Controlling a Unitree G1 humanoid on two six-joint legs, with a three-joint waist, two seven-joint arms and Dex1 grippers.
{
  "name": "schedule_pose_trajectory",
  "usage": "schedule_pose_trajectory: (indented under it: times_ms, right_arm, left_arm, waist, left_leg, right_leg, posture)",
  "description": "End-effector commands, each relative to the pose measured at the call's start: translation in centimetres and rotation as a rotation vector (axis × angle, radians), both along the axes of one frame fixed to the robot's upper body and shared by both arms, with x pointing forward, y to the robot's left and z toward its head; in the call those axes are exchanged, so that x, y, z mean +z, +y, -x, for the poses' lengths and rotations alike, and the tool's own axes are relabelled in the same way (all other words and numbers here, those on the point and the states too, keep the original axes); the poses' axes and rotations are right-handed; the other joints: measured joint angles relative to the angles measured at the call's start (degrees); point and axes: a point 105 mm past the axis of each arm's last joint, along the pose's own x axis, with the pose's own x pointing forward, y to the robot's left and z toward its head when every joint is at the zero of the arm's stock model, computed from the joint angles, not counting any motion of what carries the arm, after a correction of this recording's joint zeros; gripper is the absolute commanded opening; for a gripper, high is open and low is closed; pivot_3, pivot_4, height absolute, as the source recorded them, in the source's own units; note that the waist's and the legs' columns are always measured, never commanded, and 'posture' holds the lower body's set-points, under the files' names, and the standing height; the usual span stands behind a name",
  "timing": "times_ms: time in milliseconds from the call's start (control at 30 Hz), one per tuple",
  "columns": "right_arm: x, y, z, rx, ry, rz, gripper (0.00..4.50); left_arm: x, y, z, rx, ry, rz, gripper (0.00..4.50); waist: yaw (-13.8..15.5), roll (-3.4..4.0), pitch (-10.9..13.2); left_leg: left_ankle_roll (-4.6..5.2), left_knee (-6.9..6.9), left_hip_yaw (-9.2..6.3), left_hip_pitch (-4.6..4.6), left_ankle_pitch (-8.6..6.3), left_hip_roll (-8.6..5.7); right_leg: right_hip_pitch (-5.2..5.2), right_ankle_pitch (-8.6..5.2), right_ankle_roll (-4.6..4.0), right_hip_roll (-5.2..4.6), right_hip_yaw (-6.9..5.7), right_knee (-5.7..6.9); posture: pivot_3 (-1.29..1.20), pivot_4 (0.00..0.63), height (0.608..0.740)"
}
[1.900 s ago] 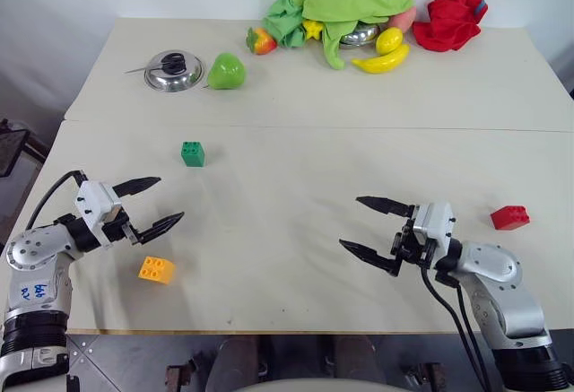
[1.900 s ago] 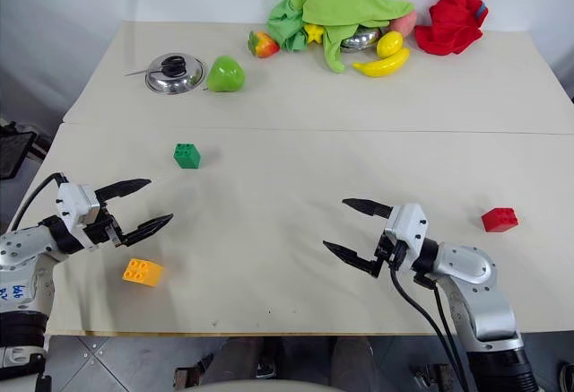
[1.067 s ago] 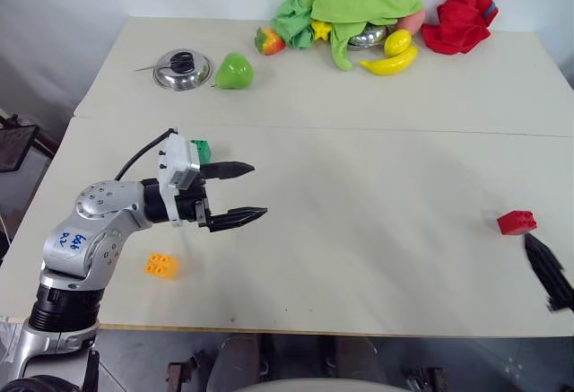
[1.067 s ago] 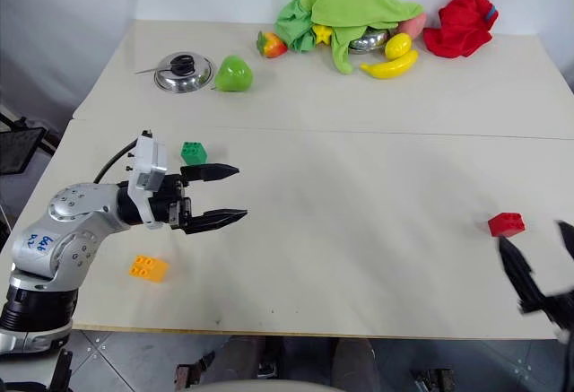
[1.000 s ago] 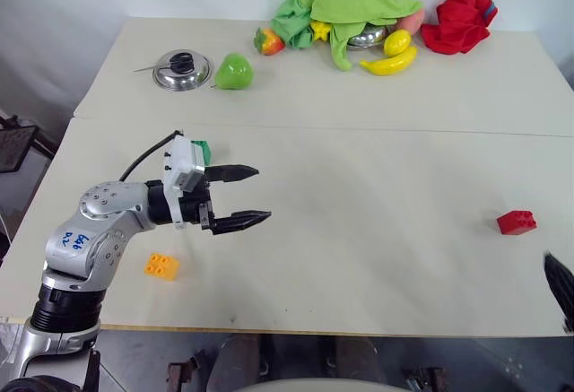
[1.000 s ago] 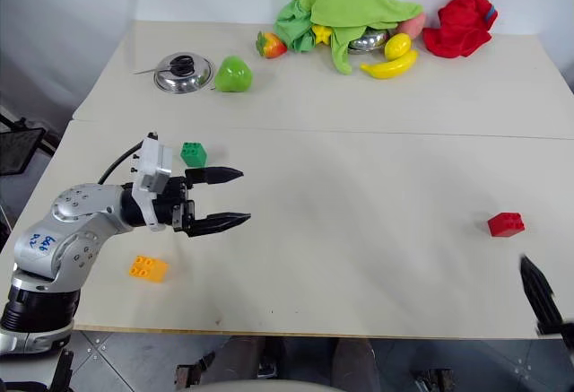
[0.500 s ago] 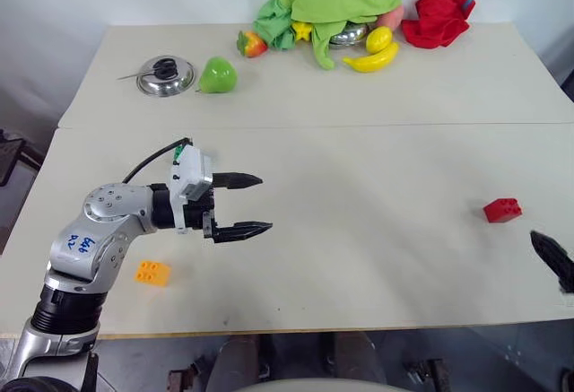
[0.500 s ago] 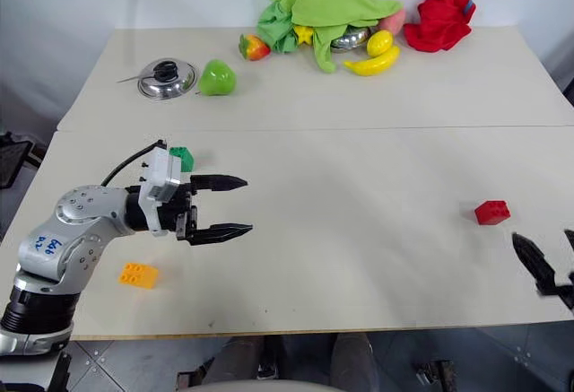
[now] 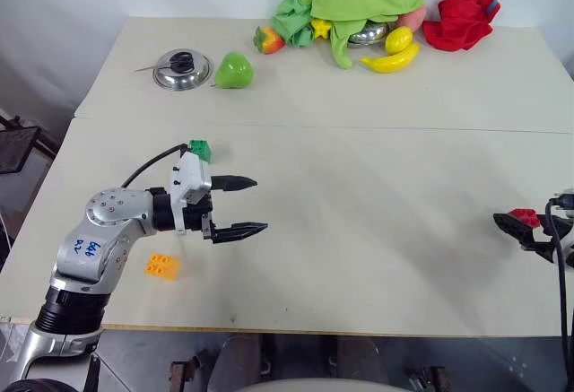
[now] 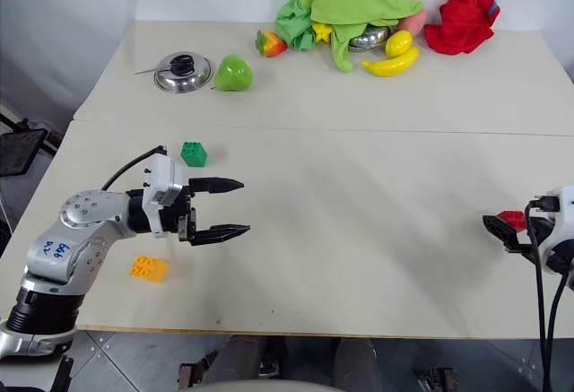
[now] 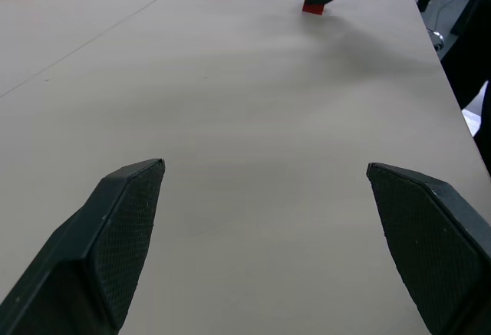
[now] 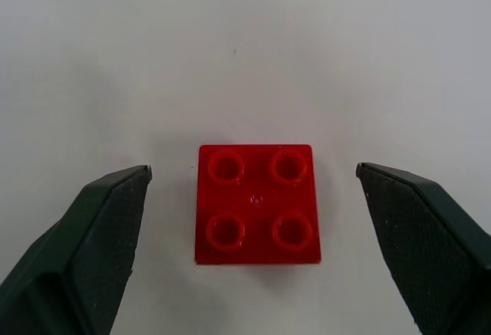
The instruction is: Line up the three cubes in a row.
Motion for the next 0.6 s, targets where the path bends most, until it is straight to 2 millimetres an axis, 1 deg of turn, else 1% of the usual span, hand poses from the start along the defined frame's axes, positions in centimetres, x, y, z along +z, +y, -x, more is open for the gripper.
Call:
schedule_pose_trajectory:
  times_ms: [33,67,167,267,300,367,400,467,500,567,600]
  right_arm:
    - [0.9,-0.2,-0.4,0.030,-0.013,0.018,4.08]
    - [0.9,0.0,-0.5,0.046,-0.005,0.009,3.88]
    - [1.2,0.2,-0.7,0.072,-0.007,0.012,2.85]
    - [2.1,0.1,-1.0,0.106,-0.038,0.050,1.78]
    - [2.6,0.5,-1.2,0.149,-0.048,0.060,1.54]
    - [3.7,1.9,-1.5,0.258,-0.069,0.077,1.54]
    - [4.4,3.2,-1.7,0.352,-0.096,0.072,1.54]
    - [6.5,7.3,-1.9,0.636,-0.192,0.100,1.54]
    - [7.0,9.2,-1.7,0.770,-0.218,0.121,1.54]
    - [7.4,12.0,-1.6,0.993,-0.243,0.143,1.54]
    - [7.2,12.7,-1.8,1.065,-0.233,0.165,1.54]
  left_arm:
    - [0.9,0.0,0.3,-0.005,-0.082,-0.010,4.50]
    - [1.0,0.0,0.3,-0.007,-0.085,-0.012,4.50]
    - [1.1,0.1,0.3,-0.007,-0.091,-0.014,4.50]
    - [1.1,0.2,0.3,-0.005,-0.094,-0.017,4.50]
    - [1.1,0.3,0.3,-0.003,-0.095,-0.018,4.50]
    - [1.1,0.4,0.3,0.001,-0.096,-0.020,4.50]
    - [1.1,0.4,0.3,0.002,-0.096,-0.020,4.50]
    - [1.1,0.6,0.2,0.008,-0.095,-0.021,4.50]
    - [1.1,0.7,0.1,0.011,-0.094,-0.021,4.50]
    - [1.2,0.8,-0.2,0.022,-0.093,-0.012,4.50]
    - [1.3,0.9,-0.4,0.031,-0.090,-0.003,4.50]
  waist:
    - [-0.1,0.00,0.0]
    - [-0.1,0.00,0.0]
    - [-0.1,0.00,0.0]
    - [-0.2,0.00,0.0]
    - [-0.2,0.00,0.0]
    - [-0.2,0.00,0.0]
    - [-0.2,0.00,0.0]
    - [-0.4,-0.01,0.0]
    - [-0.6,-0.01,0.0]
    - [-1.2,-0.02,0.0]
    - [-1.3,-0.03,0.0]
  left_leg:
    - [0.00,0.00,0.01,0.00,0.00,0.00]
    - [0.00,0.00,0.02,0.00,0.00,0.00]
    - [0.00,0.01,0.02,0.00,0.00,0.04]
    - [-0.01,0.02,0.03,0.00,0.00,0.04]
    - [0.00,0.02,0.03,0.00,0.00,0.04]
    - [-0.01,0.02,0.03,0.00,0.00,0.04]
    - [-0.01,0.02,0.03,0.00,0.00,0.04]
    - [-0.01,0.03,0.03,0.00,0.00,0.06]
    - [-0.01,0.04,0.04,0.01,0.00,0.10]
    - [-0.04,0.04,0.04,0.03,0.01,0.14]
    - [-0.06,0.05,0.04,0.03,0.02,0.15]
  right_leg:
    - [0.00,0.00,0.01,0.00,0.00,0.00]
    - [0.00,0.01,0.01,0.00,0.01,0.00]
    - [0.00,0.01,0.02,0.03,0.00,0.00]
    - [0.00,0.01,0.02,0.04,0.01,0.00]
    - [0.00,0.01,0.02,0.04,0.02,0.00]
    - [-0.01,0.01,0.02,0.04,0.02,-0.01]
    - [0.00,0.01,0.02,0.04,0.02,-0.01]
    - [0.00,0.01,0.02,0.06,0.02,-0.02]
    - [0.00,0.01,0.02,0.11,0.02,-0.04]
    - [0.01,0.02,0.03,0.15,0.02,-0.03]
    - [0.01,0.02,0.03,0.17,0.02,-0.04]
  posture:
    - [0.00,0.150,0.740]
    - [0.00,0.150,0.740]
    - [0.00,0.150,0.740]
    - [0.00,0.150,0.740]
    - [0.00,0.150,0.740]
    - [0.00,0.150,0.740]
    - [0.00,0.150,0.740]
    - [0.00,0.150,0.740]
    - [0.00,0.150,0.740]
    - [0.00,0.150,0.740]
    - [0.00,0.150,0.740]
